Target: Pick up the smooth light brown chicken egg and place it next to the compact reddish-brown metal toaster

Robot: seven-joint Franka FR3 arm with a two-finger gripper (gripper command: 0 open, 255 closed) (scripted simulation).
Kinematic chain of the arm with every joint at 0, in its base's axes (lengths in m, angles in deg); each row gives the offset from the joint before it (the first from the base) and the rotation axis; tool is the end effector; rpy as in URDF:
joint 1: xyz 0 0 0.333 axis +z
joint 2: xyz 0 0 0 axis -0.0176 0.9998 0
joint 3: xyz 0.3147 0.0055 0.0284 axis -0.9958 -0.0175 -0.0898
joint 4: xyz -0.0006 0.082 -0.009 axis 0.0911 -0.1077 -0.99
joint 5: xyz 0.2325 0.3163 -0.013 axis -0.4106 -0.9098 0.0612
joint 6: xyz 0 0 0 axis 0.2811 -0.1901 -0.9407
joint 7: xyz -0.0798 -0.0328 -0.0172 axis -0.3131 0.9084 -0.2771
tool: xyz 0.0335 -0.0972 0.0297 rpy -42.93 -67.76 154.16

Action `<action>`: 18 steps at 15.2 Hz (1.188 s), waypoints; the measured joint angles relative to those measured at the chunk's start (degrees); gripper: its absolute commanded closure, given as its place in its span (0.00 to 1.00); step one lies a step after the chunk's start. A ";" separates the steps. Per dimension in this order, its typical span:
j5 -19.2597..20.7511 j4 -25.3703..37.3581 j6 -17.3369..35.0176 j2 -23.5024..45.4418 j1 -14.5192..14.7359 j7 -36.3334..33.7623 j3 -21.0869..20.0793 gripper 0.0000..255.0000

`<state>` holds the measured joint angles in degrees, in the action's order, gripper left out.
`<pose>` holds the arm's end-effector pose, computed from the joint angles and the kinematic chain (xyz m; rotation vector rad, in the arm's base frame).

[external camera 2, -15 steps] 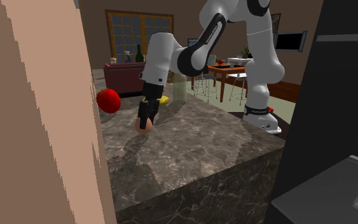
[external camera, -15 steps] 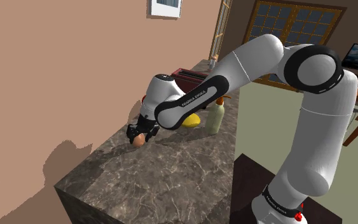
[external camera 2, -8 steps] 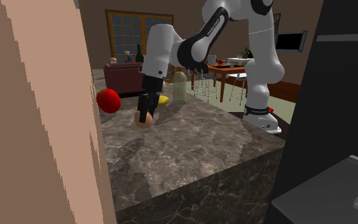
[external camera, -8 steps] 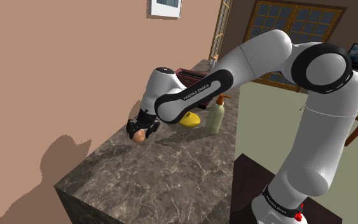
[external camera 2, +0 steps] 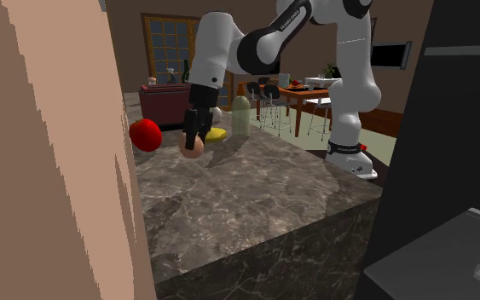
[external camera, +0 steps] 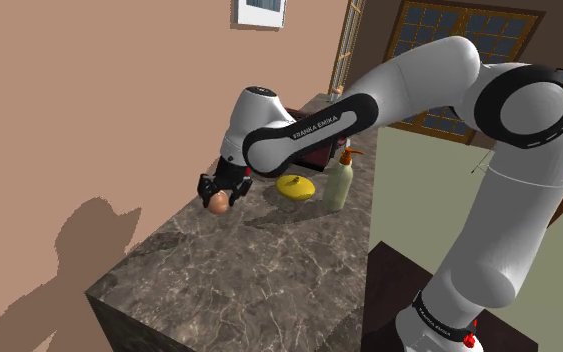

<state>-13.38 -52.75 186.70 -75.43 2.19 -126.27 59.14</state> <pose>0.5343 0.2734 0.3917 -2.8868 0.3530 -0.2678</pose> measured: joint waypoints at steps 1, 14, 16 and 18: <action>-0.15 0.50 -0.77 -0.29 -0.03 0.05 -0.04 1.00; -2.14 6.02 -10.08 -4.41 -0.56 0.80 -0.36 1.00; -2.45 6.96 -11.57 -5.00 -0.72 1.06 -0.31 1.00; -2.60 7.99 -13.08 -5.52 -0.69 0.92 -0.36 1.00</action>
<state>-15.99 -44.76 173.62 -80.95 1.50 -125.35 58.78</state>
